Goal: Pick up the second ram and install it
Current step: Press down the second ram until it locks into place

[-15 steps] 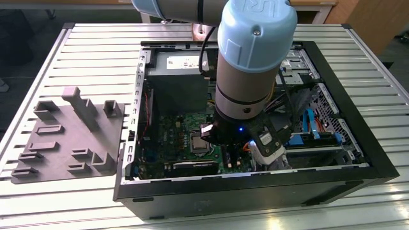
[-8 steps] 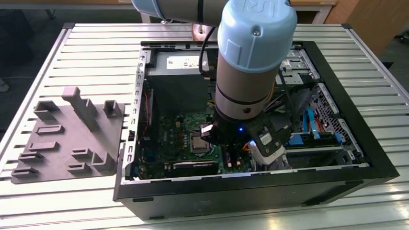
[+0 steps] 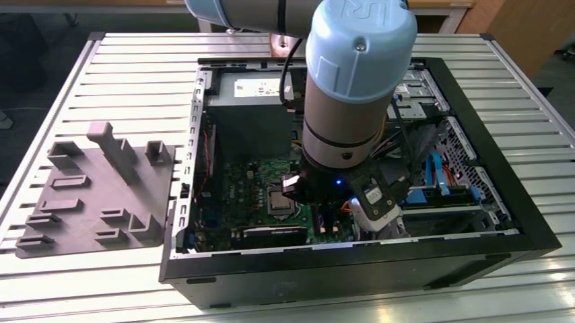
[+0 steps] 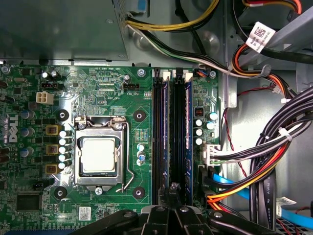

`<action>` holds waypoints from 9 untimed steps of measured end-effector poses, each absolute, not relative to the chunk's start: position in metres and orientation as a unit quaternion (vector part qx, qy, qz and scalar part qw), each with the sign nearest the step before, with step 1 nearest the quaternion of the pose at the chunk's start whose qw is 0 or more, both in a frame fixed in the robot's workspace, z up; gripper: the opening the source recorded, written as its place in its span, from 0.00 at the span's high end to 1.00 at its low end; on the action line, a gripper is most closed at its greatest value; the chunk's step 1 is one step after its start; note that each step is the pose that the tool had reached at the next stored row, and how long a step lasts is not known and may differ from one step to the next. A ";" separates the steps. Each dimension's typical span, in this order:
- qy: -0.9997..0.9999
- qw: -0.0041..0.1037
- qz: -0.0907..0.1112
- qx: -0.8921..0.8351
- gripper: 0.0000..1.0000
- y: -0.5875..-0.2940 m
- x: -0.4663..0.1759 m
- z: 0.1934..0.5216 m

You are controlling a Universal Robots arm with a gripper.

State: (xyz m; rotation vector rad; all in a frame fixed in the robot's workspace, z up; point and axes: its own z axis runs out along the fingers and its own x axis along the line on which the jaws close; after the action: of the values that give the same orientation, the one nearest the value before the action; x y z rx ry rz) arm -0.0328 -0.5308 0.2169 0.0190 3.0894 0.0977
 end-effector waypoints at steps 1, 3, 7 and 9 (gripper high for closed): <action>0.999 0.025 0.032 0.006 0.89 -0.531 -0.033 0.217; 0.999 0.025 0.032 0.006 0.89 -0.531 -0.033 0.217; 0.999 0.025 0.032 0.006 0.89 -0.531 -0.033 0.217; 0.999 0.026 0.033 0.006 0.89 -0.531 -0.033 0.218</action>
State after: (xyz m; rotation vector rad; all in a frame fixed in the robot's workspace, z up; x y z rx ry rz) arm -0.0328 -0.5305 0.2184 0.0191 3.0887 0.1008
